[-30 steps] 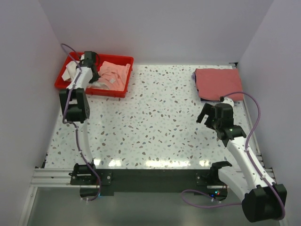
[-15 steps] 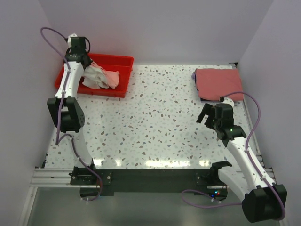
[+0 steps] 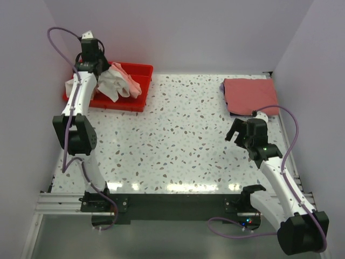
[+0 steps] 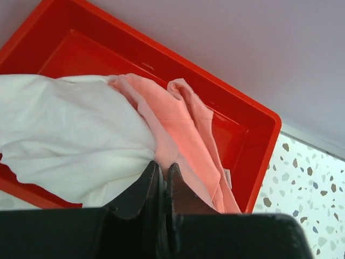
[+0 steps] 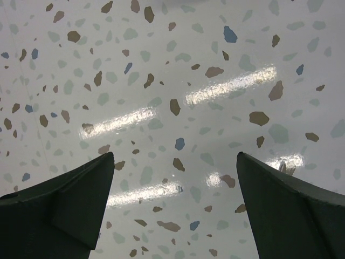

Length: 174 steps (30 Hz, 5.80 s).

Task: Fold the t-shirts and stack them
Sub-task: Grab the tshirt from the pile, then move the tshirt to the center of the board

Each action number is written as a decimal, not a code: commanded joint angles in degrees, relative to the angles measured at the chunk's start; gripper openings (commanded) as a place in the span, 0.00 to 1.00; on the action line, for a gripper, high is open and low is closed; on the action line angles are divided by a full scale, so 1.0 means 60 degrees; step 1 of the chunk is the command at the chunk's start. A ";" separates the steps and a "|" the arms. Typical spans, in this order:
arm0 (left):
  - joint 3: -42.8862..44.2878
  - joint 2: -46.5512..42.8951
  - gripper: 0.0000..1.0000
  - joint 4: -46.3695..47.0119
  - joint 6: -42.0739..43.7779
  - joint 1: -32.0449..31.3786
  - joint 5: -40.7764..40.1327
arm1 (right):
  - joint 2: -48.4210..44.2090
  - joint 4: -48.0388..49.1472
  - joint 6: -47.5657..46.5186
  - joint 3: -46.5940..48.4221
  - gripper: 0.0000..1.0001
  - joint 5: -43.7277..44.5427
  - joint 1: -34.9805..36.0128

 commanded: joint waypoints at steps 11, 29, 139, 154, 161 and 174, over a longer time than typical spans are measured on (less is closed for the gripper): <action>0.0678 0.1666 1.00 0.0008 0.0664 -0.0538 -0.0246 | 0.0038 0.0023 0.0005 0.0184 0.99 0.0094 0.0013; -0.3688 -0.0841 1.00 0.1430 -0.0213 -0.0377 0.0350 | 0.0068 0.0081 -0.0024 0.0140 0.99 -0.0023 0.0013; -1.1017 -0.5944 1.00 0.4549 -0.2162 -0.8094 0.1584 | 0.0244 0.0403 0.0648 -0.0898 0.99 -0.2629 0.0599; -0.7059 -0.1515 0.88 0.0992 -0.4402 -0.8727 -0.3279 | -0.0049 0.0828 0.0840 -0.1441 0.99 -0.3025 0.0599; -0.6340 -0.0782 0.68 0.0594 -0.4726 -0.8654 -0.3851 | 0.0112 0.0989 0.0752 -0.1603 0.99 -0.3201 0.0599; -0.6514 -0.0751 0.01 0.1004 -0.4198 -0.8273 -0.3383 | -0.0312 0.0228 0.0166 -0.1705 0.99 -0.3567 0.0716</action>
